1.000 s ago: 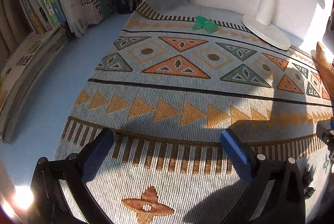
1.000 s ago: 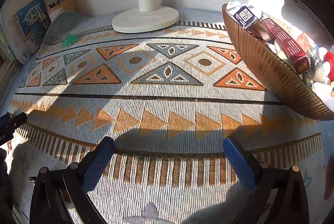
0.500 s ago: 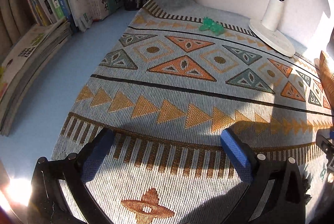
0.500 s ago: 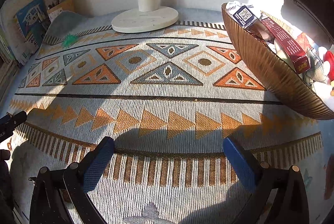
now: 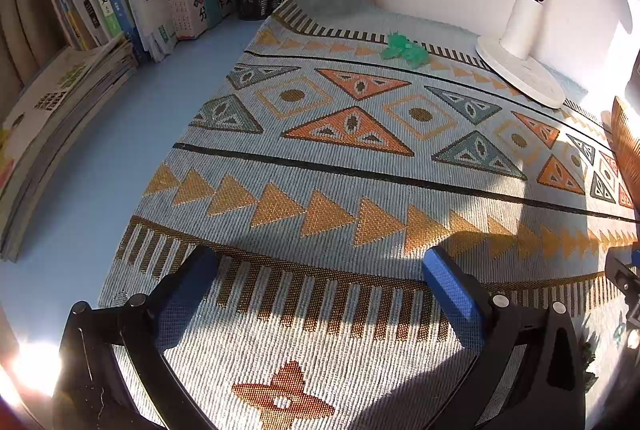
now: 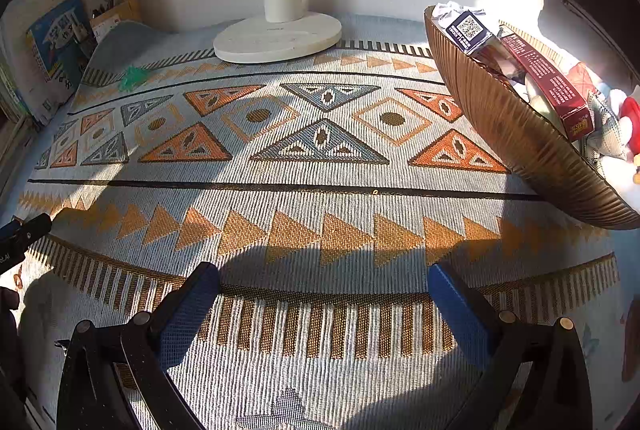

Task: Organize objects
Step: 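Grasp the green plastic toy with the left gripper while the right grasps the black toy figure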

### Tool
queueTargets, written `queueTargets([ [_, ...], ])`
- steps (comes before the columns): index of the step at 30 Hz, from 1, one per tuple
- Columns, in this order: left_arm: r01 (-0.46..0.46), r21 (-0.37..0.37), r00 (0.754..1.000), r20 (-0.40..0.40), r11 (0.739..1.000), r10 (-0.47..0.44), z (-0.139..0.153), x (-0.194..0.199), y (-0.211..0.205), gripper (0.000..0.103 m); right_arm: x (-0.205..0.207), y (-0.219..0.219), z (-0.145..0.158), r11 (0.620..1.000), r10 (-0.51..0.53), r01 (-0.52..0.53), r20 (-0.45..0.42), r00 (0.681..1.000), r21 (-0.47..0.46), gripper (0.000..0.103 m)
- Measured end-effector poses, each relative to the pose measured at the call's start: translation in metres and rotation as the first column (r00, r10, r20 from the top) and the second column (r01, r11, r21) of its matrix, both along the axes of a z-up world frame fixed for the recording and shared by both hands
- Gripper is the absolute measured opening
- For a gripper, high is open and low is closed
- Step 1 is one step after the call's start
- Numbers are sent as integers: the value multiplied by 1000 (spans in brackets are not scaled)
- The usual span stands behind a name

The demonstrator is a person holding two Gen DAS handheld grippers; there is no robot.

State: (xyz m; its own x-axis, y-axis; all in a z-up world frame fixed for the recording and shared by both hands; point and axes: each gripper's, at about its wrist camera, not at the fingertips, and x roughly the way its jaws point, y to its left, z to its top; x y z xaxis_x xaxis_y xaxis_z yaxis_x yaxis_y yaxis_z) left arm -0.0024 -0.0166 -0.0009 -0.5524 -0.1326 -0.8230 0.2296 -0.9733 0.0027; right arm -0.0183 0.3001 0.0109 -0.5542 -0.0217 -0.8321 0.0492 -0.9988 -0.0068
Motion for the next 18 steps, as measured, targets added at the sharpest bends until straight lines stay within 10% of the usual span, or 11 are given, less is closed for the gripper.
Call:
queueTargets([
  [6, 46, 11, 999, 16, 999, -46, 0, -2, -1, 103, 5, 0, 1, 1000, 31, -31, 27, 999, -4, 103],
  [12, 196, 57, 980, -34, 979, -194, 20, -16, 0, 102, 53, -27, 21, 948, 242, -241, -20, 970, -206, 93],
  [18, 259, 66, 965, -66, 964, -255, 34, -75, -7, 102, 82, -91, 29, 897, 420, -422, -43, 906, -133, 93],
])
